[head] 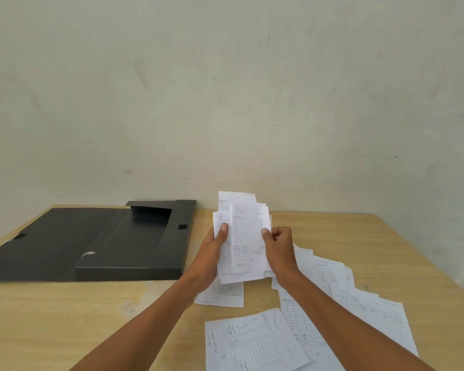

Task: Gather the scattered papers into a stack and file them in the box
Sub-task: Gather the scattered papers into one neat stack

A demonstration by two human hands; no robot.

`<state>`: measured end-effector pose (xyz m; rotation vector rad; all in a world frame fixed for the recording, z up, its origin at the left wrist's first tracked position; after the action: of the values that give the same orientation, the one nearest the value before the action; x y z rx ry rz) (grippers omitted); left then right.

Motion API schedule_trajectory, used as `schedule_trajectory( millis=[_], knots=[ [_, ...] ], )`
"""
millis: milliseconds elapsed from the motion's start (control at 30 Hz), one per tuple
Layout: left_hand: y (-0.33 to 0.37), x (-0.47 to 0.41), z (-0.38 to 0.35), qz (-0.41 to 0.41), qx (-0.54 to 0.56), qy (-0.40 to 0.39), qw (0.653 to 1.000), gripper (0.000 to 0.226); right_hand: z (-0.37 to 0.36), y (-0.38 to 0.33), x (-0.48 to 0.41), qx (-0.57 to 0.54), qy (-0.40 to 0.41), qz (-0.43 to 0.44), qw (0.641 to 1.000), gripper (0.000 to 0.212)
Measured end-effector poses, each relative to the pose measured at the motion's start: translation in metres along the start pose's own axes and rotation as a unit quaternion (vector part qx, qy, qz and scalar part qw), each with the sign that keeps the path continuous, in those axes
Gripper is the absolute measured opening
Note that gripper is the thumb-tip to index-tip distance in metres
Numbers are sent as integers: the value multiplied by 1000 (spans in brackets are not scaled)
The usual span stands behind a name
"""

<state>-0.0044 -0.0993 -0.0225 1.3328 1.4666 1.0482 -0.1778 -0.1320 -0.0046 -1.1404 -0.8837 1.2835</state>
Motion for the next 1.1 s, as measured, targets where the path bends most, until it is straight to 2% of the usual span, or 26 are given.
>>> schedule_trajectory(
  millis=[100, 167, 367, 467, 633, 800, 1000, 1100],
  knots=[
    [15, -1, 3, -52, -49, 32, 997, 51, -10, -15, 4, -25, -36, 46, 998, 42],
    [25, -3, 8, -79, -45, 52, 994, 51, -11, -22, 5, -49, -56, 59, 995, 48],
    [6, 11, 15, -60, -108, 70, 990, 42, -22, 6, 18, -6, -141, 14, 990, 40],
    [8, 13, 7, -93, -98, 63, 989, 37, -25, 1, 22, -25, -133, 18, 991, 43],
    [23, 10, 0, -118, -110, 71, 984, 41, -13, -20, 13, -73, -72, 53, 993, 54],
    [3, 19, 5, -112, -129, 73, 983, 45, -16, -1, 24, -61, -122, 51, 989, 50],
    [25, 15, -12, -138, -117, 69, 981, 43, -15, -25, 19, -80, -87, 96, 988, 47],
    [19, 17, -3, -132, -153, 77, 976, 40, -8, -13, 16, -85, -82, 71, 990, 46]
  ],
)
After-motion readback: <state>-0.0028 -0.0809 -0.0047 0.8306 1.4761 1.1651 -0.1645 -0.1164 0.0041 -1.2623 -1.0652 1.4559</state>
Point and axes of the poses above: each hand's wrist, its own x-axis away from the middle knuckle, its own z-axis out of the back of the hand, y = z × x, the point moved 9 cm from there along -x, towards the middle knuckle, and after that the axes turned 5 degrees about x, right-handed, at the moved point
